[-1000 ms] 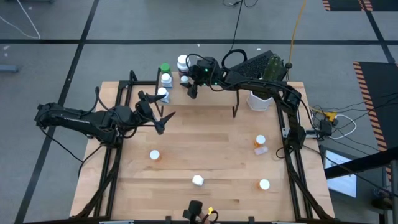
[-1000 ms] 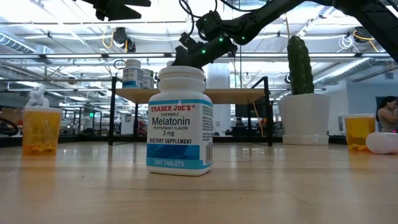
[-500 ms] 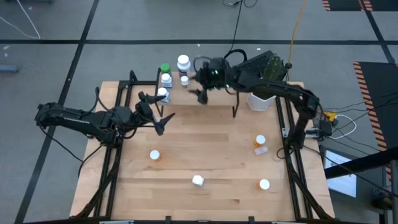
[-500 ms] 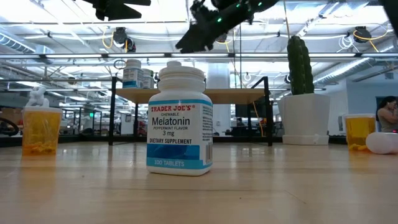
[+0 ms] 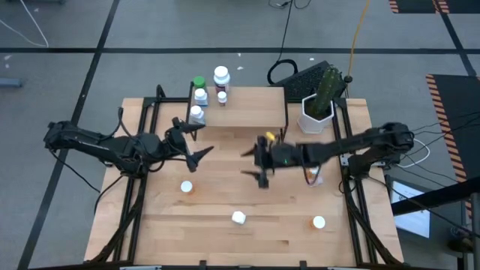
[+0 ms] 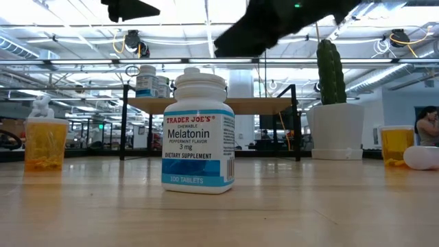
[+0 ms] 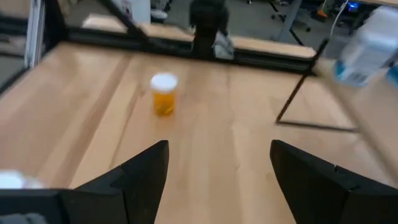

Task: Pick and place medicine bottles onto shelf by color
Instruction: Put the white medicine bottle on the shelf

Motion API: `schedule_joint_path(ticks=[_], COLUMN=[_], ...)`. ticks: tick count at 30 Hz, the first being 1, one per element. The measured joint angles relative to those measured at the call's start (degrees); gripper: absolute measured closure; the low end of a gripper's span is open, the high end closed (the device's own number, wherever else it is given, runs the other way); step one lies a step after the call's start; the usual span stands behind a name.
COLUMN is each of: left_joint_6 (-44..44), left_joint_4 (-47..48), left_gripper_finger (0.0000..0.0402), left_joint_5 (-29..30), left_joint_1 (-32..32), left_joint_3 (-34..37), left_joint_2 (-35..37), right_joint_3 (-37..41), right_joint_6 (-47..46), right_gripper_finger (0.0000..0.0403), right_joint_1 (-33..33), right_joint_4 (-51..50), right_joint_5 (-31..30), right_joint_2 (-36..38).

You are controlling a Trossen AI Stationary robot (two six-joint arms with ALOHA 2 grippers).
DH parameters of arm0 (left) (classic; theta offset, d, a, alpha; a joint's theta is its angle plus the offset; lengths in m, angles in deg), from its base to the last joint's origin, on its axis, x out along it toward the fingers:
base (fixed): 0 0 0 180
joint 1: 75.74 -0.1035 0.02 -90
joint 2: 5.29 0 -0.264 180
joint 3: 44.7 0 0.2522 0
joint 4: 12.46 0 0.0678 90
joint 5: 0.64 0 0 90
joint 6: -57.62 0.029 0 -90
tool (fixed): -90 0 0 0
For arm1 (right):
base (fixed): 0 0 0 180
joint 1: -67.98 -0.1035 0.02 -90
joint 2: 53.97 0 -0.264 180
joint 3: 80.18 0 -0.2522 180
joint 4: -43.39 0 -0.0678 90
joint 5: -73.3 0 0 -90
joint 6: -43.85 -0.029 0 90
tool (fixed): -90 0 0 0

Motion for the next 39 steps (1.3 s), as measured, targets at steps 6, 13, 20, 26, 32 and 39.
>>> schedule_joint_path(ticks=[6,13,20,26,32,39], left_joint_6=[-4.9,-12.0,-17.9,-22.3,-25.4,-28.3], left_joint_4=[3.0,8.6,10.0,12.2,12.7,13.4], left_gripper_finger=[0.0007,0.0007,0.0007,0.0007,0.0007,0.0007], left_joint_5=[-1.8,-2.2,-2.2,1.0,3.0,4.4], left_joint_1=[1.6,5.8,11.9,16.9,20.9,23.3], left_joint_3=[0.0,0.0,0.0,0.4,0.4,0.4], left_joint_2=[-6.7,-10.6,-10.6,-11.4,-12.4,-14.9], right_joint_3=[2.1,1.9,-3.6,-9.3,-9.9,-9.8], right_joint_6=[-3.1,-10.9,-15.1,-15.2,-23.9,-30.5], right_gripper_finger=[0.0121,0.008,0.005,0.0057,0.0059,0.0081], right_joint_1=[-11.4,-20.8,-26.3,-29.6,-30.3,-29.6], right_joint_4=[7.3,16.8,19.8,18.0,15.3,7.6], right_joint_5=[-9.4,-14.1,-17.9,-31.3,-34.0,-31.4], right_joint_2=[-6.0,-15.0,-22.4,-28.1,-29.3,-29.3])
